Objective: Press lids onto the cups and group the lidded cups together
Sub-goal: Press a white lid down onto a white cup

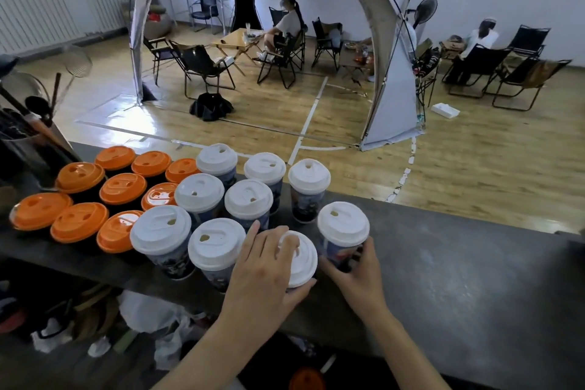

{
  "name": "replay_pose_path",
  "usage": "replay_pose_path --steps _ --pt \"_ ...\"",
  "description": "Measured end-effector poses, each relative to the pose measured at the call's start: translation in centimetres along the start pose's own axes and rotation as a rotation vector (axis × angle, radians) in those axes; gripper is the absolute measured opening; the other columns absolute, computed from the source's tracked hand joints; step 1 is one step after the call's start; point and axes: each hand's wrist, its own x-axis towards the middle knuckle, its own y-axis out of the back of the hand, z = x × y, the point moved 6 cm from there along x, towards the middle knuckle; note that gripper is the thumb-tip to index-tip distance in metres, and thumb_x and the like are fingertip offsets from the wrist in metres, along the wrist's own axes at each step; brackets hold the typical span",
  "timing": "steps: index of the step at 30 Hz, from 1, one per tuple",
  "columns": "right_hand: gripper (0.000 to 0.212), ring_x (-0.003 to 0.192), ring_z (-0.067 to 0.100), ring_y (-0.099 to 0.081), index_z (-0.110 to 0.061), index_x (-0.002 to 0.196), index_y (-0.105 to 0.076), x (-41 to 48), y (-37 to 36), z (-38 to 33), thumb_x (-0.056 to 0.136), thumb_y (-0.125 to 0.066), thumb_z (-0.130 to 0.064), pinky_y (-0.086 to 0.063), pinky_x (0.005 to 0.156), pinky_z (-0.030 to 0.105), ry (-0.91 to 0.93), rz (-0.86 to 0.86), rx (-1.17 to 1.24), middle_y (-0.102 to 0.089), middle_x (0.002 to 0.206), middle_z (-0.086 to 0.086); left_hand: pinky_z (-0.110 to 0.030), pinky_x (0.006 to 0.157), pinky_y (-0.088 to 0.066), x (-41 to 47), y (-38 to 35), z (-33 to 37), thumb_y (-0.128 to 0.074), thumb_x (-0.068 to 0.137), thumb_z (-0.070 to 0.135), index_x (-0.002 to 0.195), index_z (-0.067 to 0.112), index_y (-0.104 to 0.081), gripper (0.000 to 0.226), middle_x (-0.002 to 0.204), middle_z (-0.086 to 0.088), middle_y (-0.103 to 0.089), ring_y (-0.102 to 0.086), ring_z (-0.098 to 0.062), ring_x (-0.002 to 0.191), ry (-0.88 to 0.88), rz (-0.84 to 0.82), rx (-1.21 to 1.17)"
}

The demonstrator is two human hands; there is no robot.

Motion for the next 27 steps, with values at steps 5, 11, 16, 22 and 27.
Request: replay_pose_path --steps 5,11,16,22,27 --pt "0.08 0.109 0.004 -0.062 -0.019 0.134 -0.045 -0.6 7.9 1.9 0.069 -0.091 -0.009 -0.049 0.081 0.003 -0.062 0.228 -0.032 -0.059 0.123 -0.008 -0.043 0.115 -0.04 2.5 -3.1 3.8 -0.069 0.08 0.055 0.115 0.015 -0.056 0.055 0.125 -0.007 -0.063 -0.061 -0.026 0.117 -0.091 0.007 -0.08" --pt "0.08 0.097 0.007 -0.056 -0.03 0.126 -0.035 -2.0 12.9 3.4 0.072 -0.089 -0.009 -0.043 0.072 0.007 -0.086 0.324 -0.097 -0.053 0.118 -0.006 -0.038 0.107 -0.046 7.3 -7.7 7.1 -0.076 0.084 0.041 0.126 0.008 -0.054 0.058 0.135 -0.014 -0.056 -0.054 -0.031 0.124 -0.073 0.024 -0.241" --pt "0.084 0.112 0.004 -0.054 -0.031 0.133 -0.037 -2.6 13.2 4.7 0.072 -0.089 -0.007 -0.042 0.08 0.0 -0.041 0.327 -0.103 -0.052 0.131 -0.009 -0.039 0.109 -0.044 8.8 -9.5 7.9 -0.076 0.087 0.04 0.133 0.006 -0.053 0.062 0.135 -0.017 -0.055 -0.053 -0.034 0.126 -0.032 0.048 -0.224" --pt "0.082 0.119 0.005 -0.054 -0.029 0.136 -0.038 -2.4 13.1 5.9 0.073 -0.089 -0.015 -0.045 0.092 0.006 -0.031 0.299 -0.074 -0.054 0.135 -0.006 -0.045 0.107 -0.047 8.6 -10.1 7.6 -0.073 0.09 0.04 0.132 0.001 -0.054 0.06 0.138 -0.022 -0.055 -0.054 -0.039 0.123 -0.071 0.107 -0.205" --pt "0.077 0.114 -0.012 -0.055 -0.026 0.132 -0.041 -2.7 13.1 5.3 0.073 -0.089 -0.014 -0.043 0.087 0.002 -0.053 0.303 -0.075 -0.057 0.129 -0.009 -0.049 0.109 -0.046 9.7 -10.6 7.7 -0.071 0.091 0.036 0.132 0.001 -0.054 0.057 0.139 -0.023 -0.052 -0.051 -0.039 0.128 -0.086 0.109 -0.295"
